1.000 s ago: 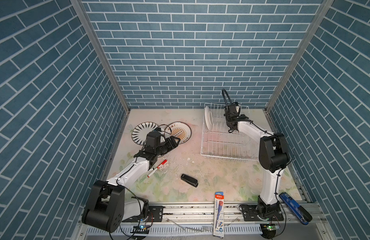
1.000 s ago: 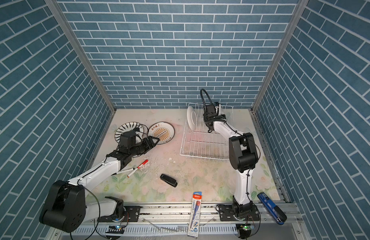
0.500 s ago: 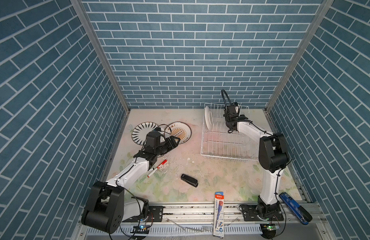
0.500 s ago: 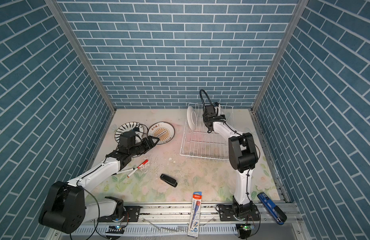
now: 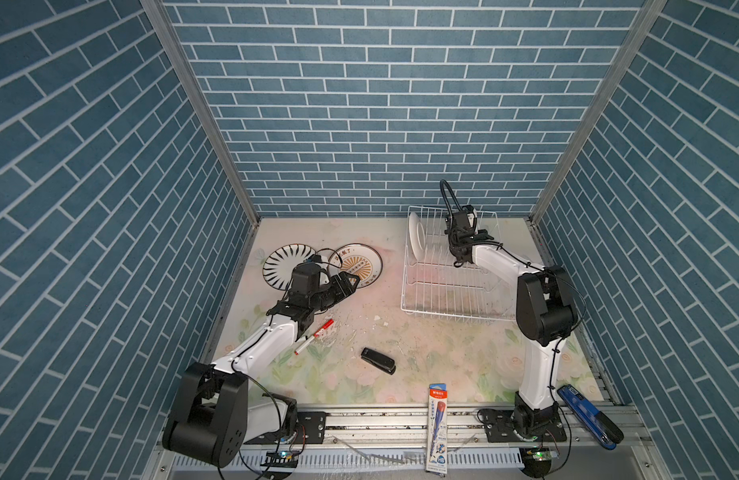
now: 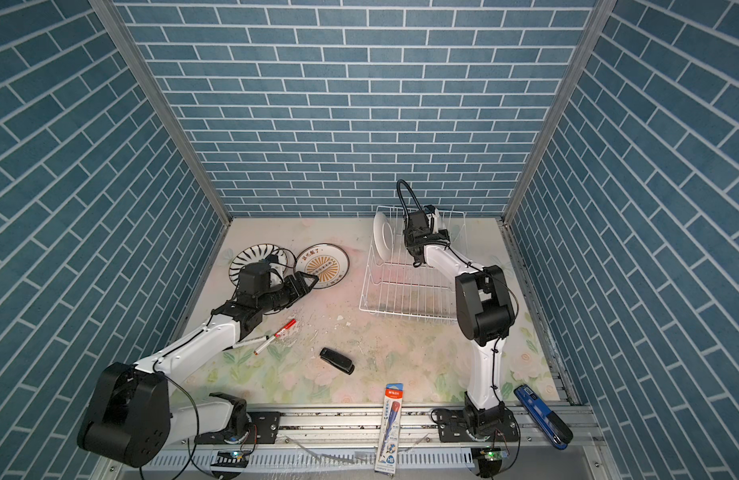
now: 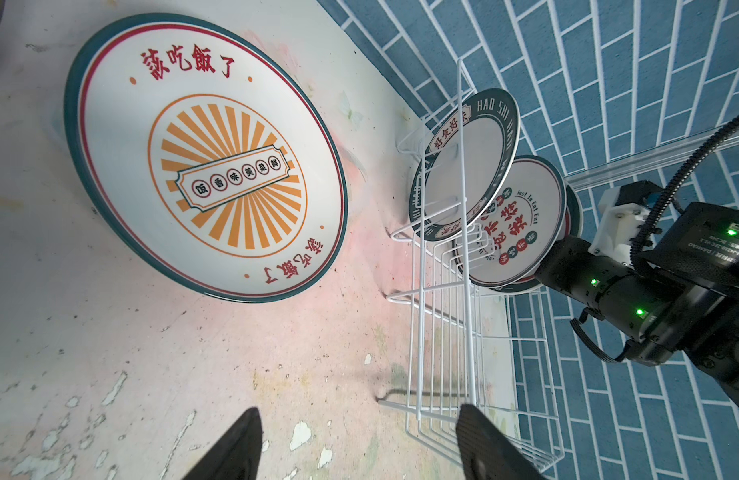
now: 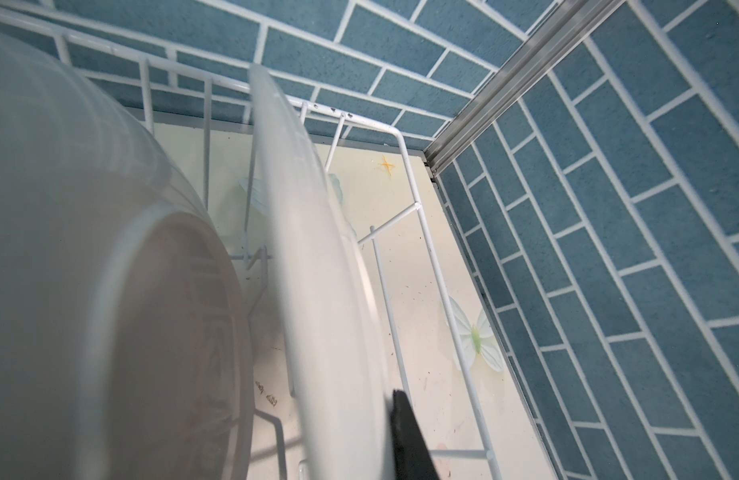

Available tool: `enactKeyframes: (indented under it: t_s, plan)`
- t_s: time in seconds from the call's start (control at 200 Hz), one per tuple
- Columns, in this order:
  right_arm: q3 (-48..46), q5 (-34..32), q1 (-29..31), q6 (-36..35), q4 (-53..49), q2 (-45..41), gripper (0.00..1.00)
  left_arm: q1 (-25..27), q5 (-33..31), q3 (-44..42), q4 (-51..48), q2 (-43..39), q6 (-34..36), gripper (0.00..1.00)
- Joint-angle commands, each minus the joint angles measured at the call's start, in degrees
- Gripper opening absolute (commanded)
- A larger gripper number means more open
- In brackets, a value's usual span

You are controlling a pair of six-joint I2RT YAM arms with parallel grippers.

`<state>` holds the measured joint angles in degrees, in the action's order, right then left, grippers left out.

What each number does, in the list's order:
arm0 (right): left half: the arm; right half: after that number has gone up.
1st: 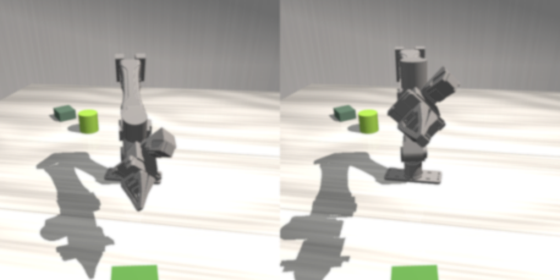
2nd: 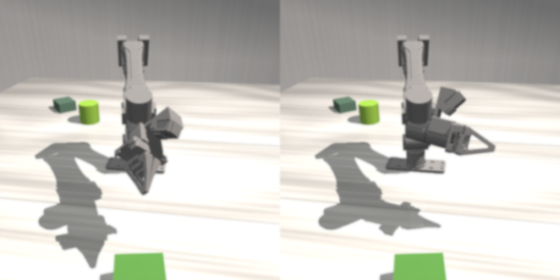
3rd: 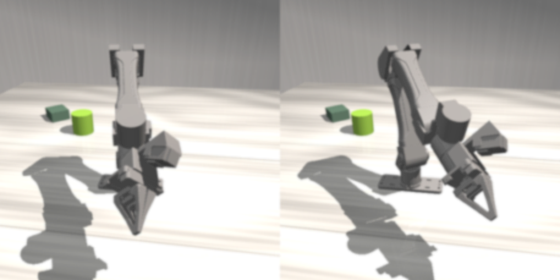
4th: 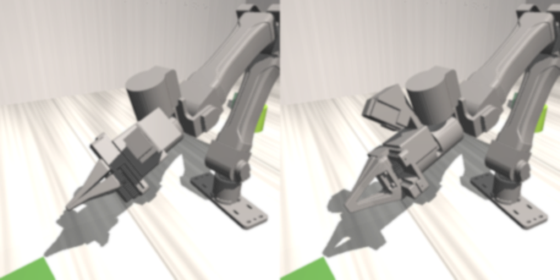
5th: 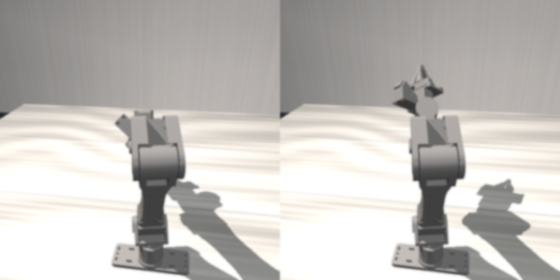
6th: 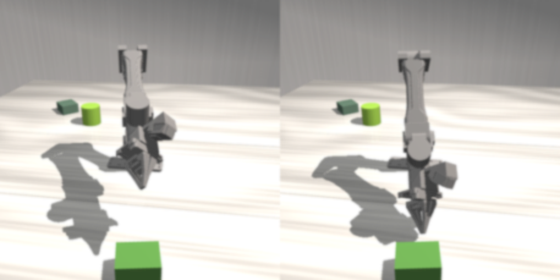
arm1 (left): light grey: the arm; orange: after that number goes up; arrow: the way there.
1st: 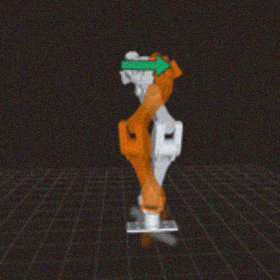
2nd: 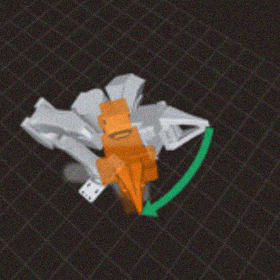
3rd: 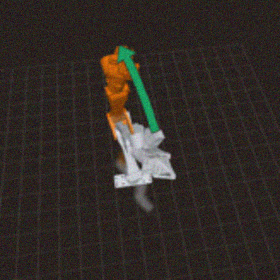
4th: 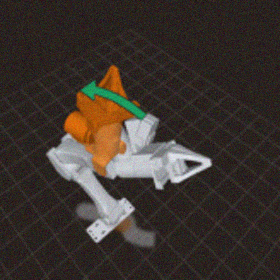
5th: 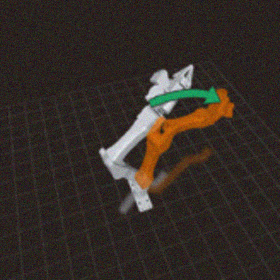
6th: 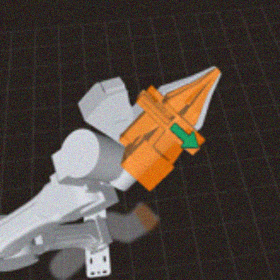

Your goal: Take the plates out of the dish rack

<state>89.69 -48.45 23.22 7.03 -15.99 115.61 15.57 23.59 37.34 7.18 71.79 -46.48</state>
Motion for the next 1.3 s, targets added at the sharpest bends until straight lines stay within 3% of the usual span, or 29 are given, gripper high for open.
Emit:
enactKeyframes:
  t_s: [0.0, 1.295]
  plan:
    - [-0.8, -3.4, 0.2, -1.6, 2.1, -4.0, 0.0, 0.2, -0.1, -1.2, -0.3, -1.0, 1.0, 0.76]
    - [-2.6, -6.1, 1.7, -5.7, 6.7, -9.9, 0.0, 0.2, 0.0, -1.6, 0.3, -1.0, 0.9, 0.76]
